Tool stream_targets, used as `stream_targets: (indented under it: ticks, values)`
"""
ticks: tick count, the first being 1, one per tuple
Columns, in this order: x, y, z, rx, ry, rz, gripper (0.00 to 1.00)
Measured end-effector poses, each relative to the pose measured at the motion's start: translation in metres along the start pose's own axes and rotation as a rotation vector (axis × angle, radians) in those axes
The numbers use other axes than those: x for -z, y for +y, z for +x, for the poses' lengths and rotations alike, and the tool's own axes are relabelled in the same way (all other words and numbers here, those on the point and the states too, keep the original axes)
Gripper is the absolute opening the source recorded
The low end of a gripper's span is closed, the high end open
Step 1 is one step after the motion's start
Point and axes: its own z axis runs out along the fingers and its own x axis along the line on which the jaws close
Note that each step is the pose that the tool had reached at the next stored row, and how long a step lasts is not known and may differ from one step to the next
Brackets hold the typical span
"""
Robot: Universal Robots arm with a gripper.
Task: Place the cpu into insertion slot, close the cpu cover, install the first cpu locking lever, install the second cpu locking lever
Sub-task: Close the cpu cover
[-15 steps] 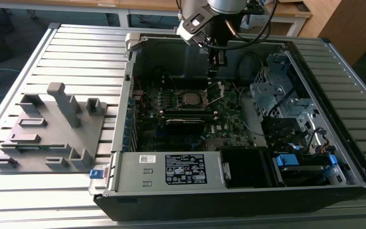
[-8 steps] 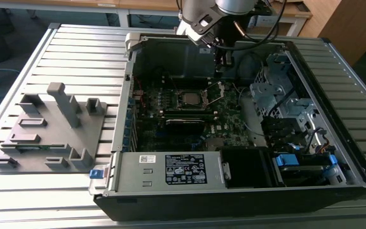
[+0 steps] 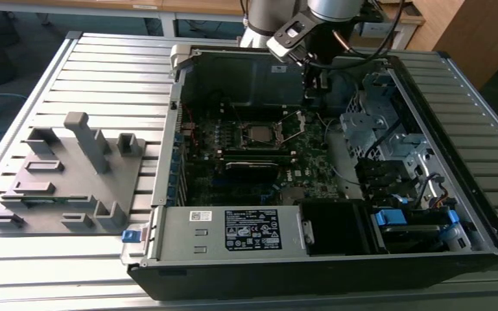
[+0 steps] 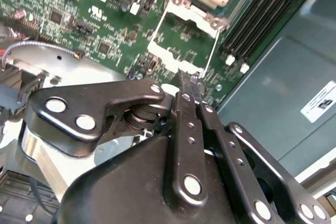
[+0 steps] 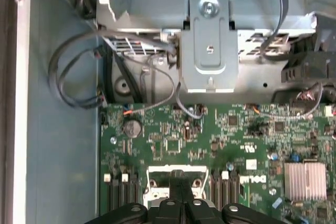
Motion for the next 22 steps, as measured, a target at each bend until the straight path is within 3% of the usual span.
stream_targets:
  ticks: [10, 22]
  values:
    - [-0.0014, 0.0213, 0.0006, 0.0, 0.0001, 0.0, 0.1]
    - [-0.0201, 0.0227, 0.0007, -0.007, -0.0001, 0.0001, 0.1]
